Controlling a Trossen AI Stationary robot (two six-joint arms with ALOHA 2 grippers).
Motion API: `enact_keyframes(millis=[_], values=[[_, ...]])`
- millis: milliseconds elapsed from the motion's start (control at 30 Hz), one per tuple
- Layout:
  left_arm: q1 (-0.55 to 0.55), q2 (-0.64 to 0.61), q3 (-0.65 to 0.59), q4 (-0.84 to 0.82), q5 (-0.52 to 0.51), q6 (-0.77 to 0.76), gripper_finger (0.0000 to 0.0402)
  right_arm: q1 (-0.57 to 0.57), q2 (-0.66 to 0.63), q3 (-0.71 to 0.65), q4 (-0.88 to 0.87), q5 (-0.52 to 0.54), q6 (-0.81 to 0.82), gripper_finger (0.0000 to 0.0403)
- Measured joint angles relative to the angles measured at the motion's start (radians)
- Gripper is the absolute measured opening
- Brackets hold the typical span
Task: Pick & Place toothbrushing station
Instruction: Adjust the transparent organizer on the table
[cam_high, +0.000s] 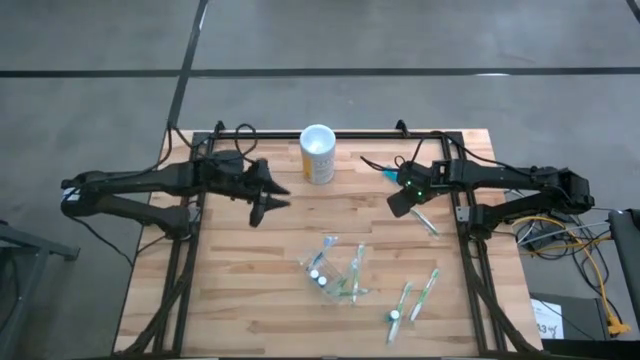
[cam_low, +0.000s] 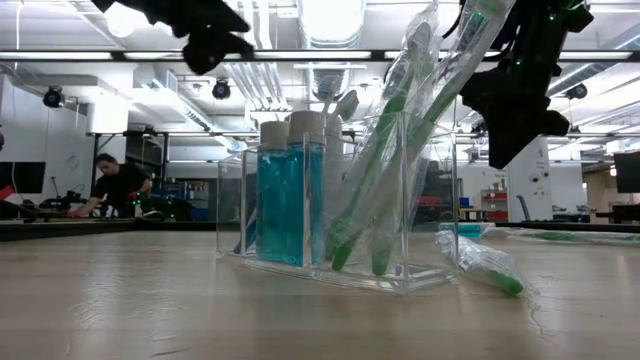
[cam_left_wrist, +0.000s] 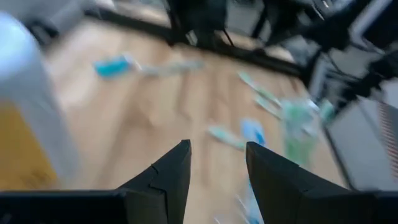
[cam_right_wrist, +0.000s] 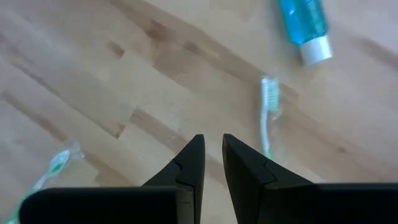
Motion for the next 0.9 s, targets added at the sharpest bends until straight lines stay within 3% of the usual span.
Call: enact_keyframes(millis=[167, 300, 400, 533, 733, 900], values=[[-0.037, 0.005, 0.000, -0.041, 0.099, -0.077, 0.0158, 0.001, 0.000, 0.000, 0.001, -0.019, -0.030, 0.0052], [-0.119, 0.024, 0.000, -0.028, 0.082, 0.051, 0.0158, 0.000, 0.000, 0.000, 0.003, -0.019, -0.030, 0.0052], [-0.195, 0.036, 0.000, -0.038, -0.039, 0.126, 0.0158, 0.000, 0.000, 0.000, 0.003, -0.019, -0.030, 0.0052], [-0.299, 0.058, 0.000, -0.044, -0.244, 0.057, 0.0159, 0.000, 0.000, 0.000, 0.005, -0.018, -0.030, 0.0052], [-0.448, 0.096, 0.000, -0.090, -0.271, 0.011, 0.0159, 0.000, 0.000, 0.000, 0.038, -0.023, -0.031, 0.0052], [-0.505, 0.139, 0.000, -0.104, -0.314, -0.190, 0.0158, 0.001, 0.000, 0.000, 0.136, -0.133, -0.084, 0.0052]])
